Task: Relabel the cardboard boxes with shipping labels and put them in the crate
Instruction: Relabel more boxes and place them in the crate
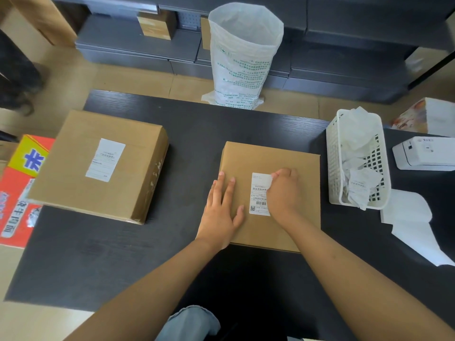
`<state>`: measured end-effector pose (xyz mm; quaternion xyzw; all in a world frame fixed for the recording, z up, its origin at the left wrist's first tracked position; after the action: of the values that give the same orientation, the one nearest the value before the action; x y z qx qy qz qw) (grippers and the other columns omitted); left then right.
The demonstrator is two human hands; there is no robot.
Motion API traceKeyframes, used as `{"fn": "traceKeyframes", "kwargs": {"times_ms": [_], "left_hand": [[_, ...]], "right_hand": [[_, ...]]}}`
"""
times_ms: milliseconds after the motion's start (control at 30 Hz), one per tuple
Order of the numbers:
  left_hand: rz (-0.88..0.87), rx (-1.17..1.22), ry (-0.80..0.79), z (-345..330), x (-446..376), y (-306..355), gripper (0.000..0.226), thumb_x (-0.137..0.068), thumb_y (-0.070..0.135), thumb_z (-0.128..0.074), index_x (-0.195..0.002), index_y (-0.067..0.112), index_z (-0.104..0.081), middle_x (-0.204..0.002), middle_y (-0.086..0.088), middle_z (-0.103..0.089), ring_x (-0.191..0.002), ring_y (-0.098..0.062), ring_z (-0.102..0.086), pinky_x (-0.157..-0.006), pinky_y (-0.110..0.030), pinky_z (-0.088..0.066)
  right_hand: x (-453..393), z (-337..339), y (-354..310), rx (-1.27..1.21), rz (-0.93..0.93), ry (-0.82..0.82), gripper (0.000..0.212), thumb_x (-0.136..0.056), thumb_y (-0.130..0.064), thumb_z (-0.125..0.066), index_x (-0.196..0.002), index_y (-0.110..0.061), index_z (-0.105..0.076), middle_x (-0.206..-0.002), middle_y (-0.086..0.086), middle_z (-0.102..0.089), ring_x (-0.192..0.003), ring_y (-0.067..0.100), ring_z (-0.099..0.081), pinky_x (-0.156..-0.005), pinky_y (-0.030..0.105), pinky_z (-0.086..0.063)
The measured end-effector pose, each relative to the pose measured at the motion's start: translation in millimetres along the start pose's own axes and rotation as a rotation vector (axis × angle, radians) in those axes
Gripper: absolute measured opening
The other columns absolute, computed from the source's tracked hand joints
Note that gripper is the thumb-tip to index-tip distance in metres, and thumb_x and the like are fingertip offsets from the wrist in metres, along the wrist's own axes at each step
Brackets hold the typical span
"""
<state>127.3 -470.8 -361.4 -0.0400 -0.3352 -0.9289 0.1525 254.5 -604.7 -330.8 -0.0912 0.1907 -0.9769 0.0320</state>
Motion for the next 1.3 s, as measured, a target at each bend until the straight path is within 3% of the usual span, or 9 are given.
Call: {"fn": "traceKeyframes", "kwargs": {"times_ms": [133,233,333,400,500,600,733,1033,1300], "left_hand": [[0.006,0.021,0.014,1.0,-0.1,0.4,0.069,-0.096,0.047,-0.037,-0.153,0.029,-0.002,-0.155,0.018,0.021,-0.147,-0.015,0.002,-0.119,-0.037,-0.019],[0.02,0.013,0.019,2.5,0.0,0.7,0.07,-0.095,0.049,-0.035,-0.152,0.031,0.001,-0.154,0.019,0.023,-0.147,-0.014,0.0,-0.115,-0.035,-0.028],[0.018,-0.003,0.016,3.8,0.4,2.6,0.07,-0.095,0.052,-0.032,-0.152,0.033,0.004,-0.154,0.02,0.025,-0.148,-0.013,0.001,-0.115,-0.036,-0.03],[0.019,-0.007,0.011,4.1,0.8,2.9,0.07,-0.095,0.051,-0.032,-0.152,0.032,0.004,-0.154,0.02,0.025,-0.148,-0.013,0.001,-0.115,-0.036,-0.029],[0.017,-0.004,0.01,4.7,0.9,3.4,0.07,-0.096,0.049,-0.035,-0.152,0.031,0.003,-0.154,0.02,0.024,-0.148,-0.014,0.0,-0.114,-0.037,-0.031],[0.019,-0.025,0.01,5.8,0.9,4.4,0.07,-0.096,0.05,-0.033,-0.151,0.033,0.006,-0.154,0.019,0.025,-0.148,-0.013,0.0,-0.112,-0.038,-0.036],[0.031,-0.038,0.03,8.0,1.4,6.3,0.067,-0.097,0.049,-0.029,-0.15,0.038,0.01,-0.153,0.023,0.025,-0.147,-0.011,0.0,-0.1,-0.032,-0.047],[0.055,-0.076,0.004,2.6,0.0,7.3,0.063,-0.1,0.045,-0.023,-0.151,0.031,0.01,-0.154,0.019,0.027,-0.148,-0.015,0.004,-0.098,-0.029,-0.045],[0.079,-0.078,-0.018,2.6,0.4,9.7,0.064,-0.1,0.045,-0.023,-0.151,0.03,0.012,-0.154,0.016,0.029,-0.148,-0.018,0.007,-0.097,-0.031,-0.048]], "right_hand": [[-3.2,-5.7,-1.1,0.07,0.028,-0.12,0.021,-0.096,-0.015,-0.046,-0.114,-0.006,-0.052,-0.121,0.012,-0.049,-0.111,0.027,-0.046,-0.096,0.037,-0.04],[1.0,-3.7,0.9,-0.025,0.08,-0.164,0.007,-0.095,-0.013,-0.045,-0.098,-0.011,-0.051,-0.11,0.006,-0.048,-0.105,0.024,-0.048,-0.088,0.035,-0.042],[8.0,6.9,4.9,-0.179,0.133,-0.093,0.008,-0.096,-0.016,-0.048,-0.088,-0.015,-0.048,-0.1,-0.002,-0.046,-0.093,0.019,-0.052,-0.077,0.03,-0.044],[9.8,11.4,6.9,-0.232,0.148,-0.057,0.007,-0.095,-0.02,-0.052,-0.1,-0.016,-0.052,-0.108,-0.002,-0.048,-0.096,0.017,-0.052,-0.082,0.032,-0.048],[6.2,8.7,3.6,-0.214,0.144,-0.086,0.028,-0.095,-0.026,-0.056,-0.121,-0.014,-0.055,-0.121,0.001,-0.049,-0.107,0.016,-0.051,-0.093,0.034,-0.047],[3.6,10.8,-2.0,-0.172,0.16,-0.051,0.017,-0.096,-0.024,-0.053,-0.107,-0.015,-0.063,-0.114,0.001,-0.052,-0.103,0.017,-0.052,-0.088,0.037,-0.049],[5.0,9.3,-7.4,-0.079,0.173,-0.028,0.016,-0.097,-0.019,-0.046,-0.091,-0.013,-0.059,-0.106,0.002,-0.053,-0.096,0.02,-0.05,-0.082,0.039,-0.048],[18.0,3.5,-19.6,0.003,0.295,-0.078,0.008,-0.091,-0.004,-0.047,-0.092,-0.011,-0.052,-0.109,0.007,-0.049,-0.097,0.02,-0.042,-0.078,0.027,-0.035],[56.2,16.8,-8.7,-0.087,0.403,-0.062,0.01,-0.096,-0.007,-0.045,-0.093,-0.005,-0.054,-0.104,0.009,-0.053,-0.093,0.022,-0.046,-0.08,0.034,-0.04]]}}
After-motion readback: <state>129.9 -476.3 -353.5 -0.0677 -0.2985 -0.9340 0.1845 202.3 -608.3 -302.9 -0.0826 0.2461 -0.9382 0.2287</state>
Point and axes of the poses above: each hand's wrist, its own x-axis away from the middle knuckle, its own z-axis out of the back of the hand, y = z × x, the point moved 9 cm from there along -x, towards the middle knuckle
